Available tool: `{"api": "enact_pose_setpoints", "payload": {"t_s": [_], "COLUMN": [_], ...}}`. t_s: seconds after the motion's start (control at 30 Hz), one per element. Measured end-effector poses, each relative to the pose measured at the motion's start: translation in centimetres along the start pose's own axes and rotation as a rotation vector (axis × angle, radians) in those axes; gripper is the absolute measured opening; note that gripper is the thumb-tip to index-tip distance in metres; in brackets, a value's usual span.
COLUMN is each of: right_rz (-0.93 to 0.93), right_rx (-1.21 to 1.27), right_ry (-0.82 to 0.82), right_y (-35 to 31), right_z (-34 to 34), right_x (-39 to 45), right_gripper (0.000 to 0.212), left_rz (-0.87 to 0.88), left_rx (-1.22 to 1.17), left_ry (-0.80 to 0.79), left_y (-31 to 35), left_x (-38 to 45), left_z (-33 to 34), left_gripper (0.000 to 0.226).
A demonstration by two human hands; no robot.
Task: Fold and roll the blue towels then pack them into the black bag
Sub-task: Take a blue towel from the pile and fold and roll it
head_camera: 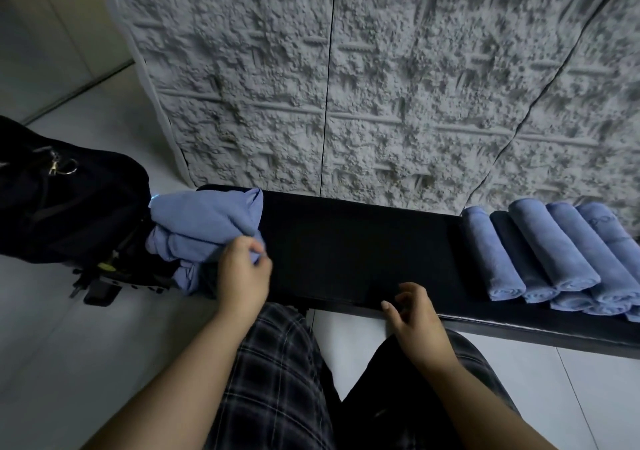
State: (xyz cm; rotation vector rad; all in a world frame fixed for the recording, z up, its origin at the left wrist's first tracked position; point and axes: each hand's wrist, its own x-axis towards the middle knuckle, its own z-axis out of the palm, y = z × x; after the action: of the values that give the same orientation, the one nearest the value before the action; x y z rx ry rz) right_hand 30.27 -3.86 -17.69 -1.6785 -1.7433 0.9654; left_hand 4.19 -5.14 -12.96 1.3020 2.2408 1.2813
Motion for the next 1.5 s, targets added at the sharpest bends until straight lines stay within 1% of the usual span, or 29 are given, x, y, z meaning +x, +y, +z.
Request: {"api": "enact_pose_setpoints", "payload": {"t_s": [0.07,0.1,0.17,0.23,0.3,0.33,0.4,0.47,0.5,0.57,0.63,0.67,0.7,0.77,0.83,0.87,0.93,1.0,1.1,1.17,1.3,1.37,1.43,1.5], "right_rz": [-0.038,-0.069,-0.142,-0.215,-0.271,-0.286,-0.304,-0.334,-0.358,-0.399,-0.425,-0.426,-0.412,-0.353,-0.332,-0.334,-0.341,-0.305,-0.261,-0.275,-0.289,-0.294,-0.296,-0.307], "right_rx": [-0.027,-0.040,-0.034,0.024,0.116,0.146,0.176,0.153,0.103,-0.007,-0.059,-0.049,-0.021,0.063,0.140,0.190,0.327,0.425,0.354,0.300,0.358,0.361,0.319,0.179], "right_ry": [-0.012,-0.022,-0.055,-0.092,-0.125,-0.138,-0.137,-0.073,-0.023,0.056,0.072,0.051,0.017,-0.060,-0.073,-0.071,-0.058,-0.061,-0.069,-0.001,0.187,0.219,0.207,0.206], "right_y": [-0.2,-0.3,-0.7,-1.0,-1.4,-1.5,-1.8,-2.2,-2.2,-2.2,-2.4,-2.6,-3.0,-3.9,-4.6,-5.1,-6.2,-7.5,-9.3,-10.0,-11.5,-12.2,-12.9,-13.1], "right_z": [0.1,0.1,0.1,0.0,-0.2,-0.4,-0.7,-1.0,-1.0,-1.0,-0.9,-0.9,-1.1,-1.5,-1.9,-2.0,-2.0,-2.3,-2.7,-2.8,-3.7,-4.3,-4.7,-5.1], "right_x": [-0.1,-0.2,-0.5,-0.7,-1.1,-1.3,-1.8,-1.9,-1.8,-1.7,-1.6,-1.7,-2.0,-2.5,-2.9,-3.1,-3.4,-3.6,-3.8,-3.9,-4.2,-4.3,-4.4,-4.4], "right_gripper": [0.048,0.050,0.057,0.061,0.053,0.049,0.042,0.035,0.032,0.022,0.010,0.010,0.016,0.019,0.021,0.023,0.025,0.025,0.018,0.018,0.019,0.018,0.022,0.026], "left_rz": [0.122,0.176,0.261,0.333,0.327,0.312,0.314,0.296,0.274,0.248,0.286,0.317,0.330,0.345,0.390,0.381,0.280,0.183,0.139,0.183,0.317,0.376,0.450,0.496], "left_rx": [-0.067,-0.103,-0.164,-0.224,-0.235,-0.218,-0.169,-0.166,-0.179,-0.167,-0.081,-0.047,-0.033,-0.041,-0.061,-0.094,-0.173,-0.263,-0.402,-0.420,-0.440,-0.440,-0.415,-0.405], "left_ry": [-0.073,-0.127,-0.279,-0.474,-0.666,-0.735,-0.775,-0.766,-0.749,-0.685,-0.596,-0.557,-0.535,-0.493,-0.426,-0.411,-0.451,-0.498,-0.480,-0.434,-0.339,-0.316,-0.318,-0.308], "left_y": [2.3,3.5,6.0,8.2,9.6,9.9,10.0,9.7,9.7,9.4,9.1,8.9,8.8,8.2,7.7,7.7,8.1,8.8,10.1,10.9,12.1,12.5,12.9,13.4], "left_x": [-1.0,-1.8,-3.5,-5.5,-7.4,-8.0,-8.7,-8.6,-8.3,-7.5,-6.9,-6.6,-6.3,-5.8,-5.1,-4.9,-4.8,-4.8,-4.7,-4.7,-4.8,-4.8,-5.0,-5.3], "left_z": [0.8,1.1,1.5,2.0,2.6,2.9,3.3,3.2,3.1,2.7,2.4,2.3,2.0,1.7,1.5,1.2,0.7,0.2,-0.8,-1.7,-3.9,-5.0,-5.9,-6.8], "left_gripper": [0.035,0.038,0.037,0.031,0.027,0.025,0.021,0.015,0.014,0.018,0.021,0.020,0.018,0.014,0.010,0.009,0.010,0.013,0.018,0.016,0.014,0.016,0.016,0.014]}}
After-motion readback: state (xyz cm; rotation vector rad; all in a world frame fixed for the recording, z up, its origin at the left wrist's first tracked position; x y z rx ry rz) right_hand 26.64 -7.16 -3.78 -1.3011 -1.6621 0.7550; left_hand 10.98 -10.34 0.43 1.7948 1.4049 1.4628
